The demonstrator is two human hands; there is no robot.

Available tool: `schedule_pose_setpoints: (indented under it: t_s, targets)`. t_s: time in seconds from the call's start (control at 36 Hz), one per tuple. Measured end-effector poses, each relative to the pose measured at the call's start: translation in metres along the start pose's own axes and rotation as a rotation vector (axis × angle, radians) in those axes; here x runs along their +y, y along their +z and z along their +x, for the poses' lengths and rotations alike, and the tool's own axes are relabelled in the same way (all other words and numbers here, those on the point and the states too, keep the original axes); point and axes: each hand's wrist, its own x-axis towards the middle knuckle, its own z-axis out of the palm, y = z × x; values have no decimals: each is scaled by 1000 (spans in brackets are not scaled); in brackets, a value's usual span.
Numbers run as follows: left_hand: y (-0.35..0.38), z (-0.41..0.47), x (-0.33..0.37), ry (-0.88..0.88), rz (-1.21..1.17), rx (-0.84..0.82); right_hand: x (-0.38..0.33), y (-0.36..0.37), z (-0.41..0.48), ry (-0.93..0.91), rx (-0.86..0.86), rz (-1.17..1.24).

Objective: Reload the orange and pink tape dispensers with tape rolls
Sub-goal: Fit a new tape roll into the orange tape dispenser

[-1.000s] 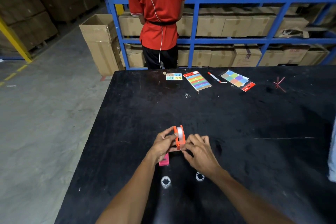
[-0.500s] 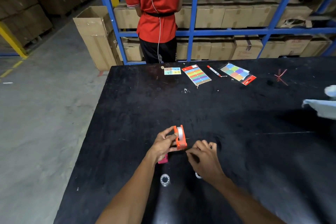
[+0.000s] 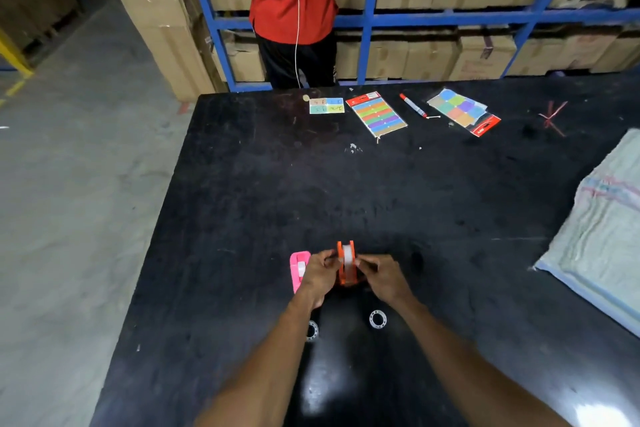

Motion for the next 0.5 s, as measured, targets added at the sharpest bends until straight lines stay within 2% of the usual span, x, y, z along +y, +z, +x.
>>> schedule_pose_setpoints:
  t_s: [0.22, 0.36, 0.5]
  targets:
    - [12, 15, -19, 3, 114, 216, 35, 23, 15, 71, -6, -73]
    - [18, 24, -23, -12, 246, 290, 36, 24, 19, 80, -15, -72]
    - [21, 33, -27, -52, 259, 332, 34, 23, 21, 118, -48, -109]
